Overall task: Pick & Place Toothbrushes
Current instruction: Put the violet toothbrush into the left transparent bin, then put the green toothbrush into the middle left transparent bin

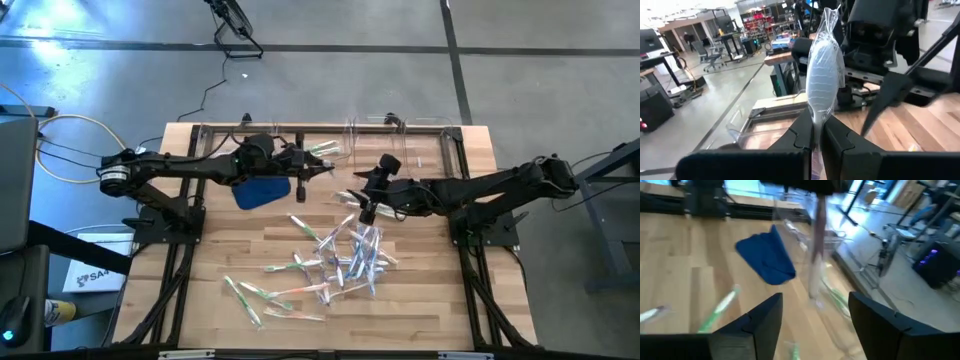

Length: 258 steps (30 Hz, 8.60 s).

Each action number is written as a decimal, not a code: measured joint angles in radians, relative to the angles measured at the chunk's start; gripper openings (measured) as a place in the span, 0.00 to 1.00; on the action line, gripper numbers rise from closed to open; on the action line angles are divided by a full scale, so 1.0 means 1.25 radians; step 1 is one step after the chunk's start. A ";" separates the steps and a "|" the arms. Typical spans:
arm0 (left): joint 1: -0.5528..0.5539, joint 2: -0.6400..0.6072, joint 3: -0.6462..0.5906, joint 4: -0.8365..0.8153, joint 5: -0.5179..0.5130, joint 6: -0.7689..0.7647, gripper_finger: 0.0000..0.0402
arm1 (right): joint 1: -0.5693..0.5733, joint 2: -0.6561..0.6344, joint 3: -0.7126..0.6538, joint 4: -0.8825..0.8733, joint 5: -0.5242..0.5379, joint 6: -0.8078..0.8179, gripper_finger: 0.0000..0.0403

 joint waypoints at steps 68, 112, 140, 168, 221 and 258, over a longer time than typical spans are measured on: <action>0.615 -0.028 0.001 -0.859 -0.153 0.098 0.03 | 0.004 -0.044 -0.116 -0.127 -0.058 0.328 0.28; 0.614 -0.012 0.001 -0.815 -0.140 0.056 0.31 | 0.004 -0.044 -0.115 -0.127 -0.075 0.328 0.28; 0.507 -0.117 0.001 -0.655 -0.081 0.154 0.31 | 0.004 -0.044 -0.115 -0.127 -0.075 0.341 0.28; 0.064 -0.350 -0.270 -0.323 -0.120 0.248 0.31 | 0.004 -0.044 -0.114 -0.127 -0.074 0.343 0.28; -0.339 -0.450 -0.270 -0.306 -0.253 0.367 0.31 | 0.004 -0.043 -0.115 -0.120 -0.075 0.324 0.28; -0.107 -0.422 -0.228 -0.542 0.014 0.435 0.31 | 0.004 -0.043 -0.115 -0.009 -0.327 0.230 0.28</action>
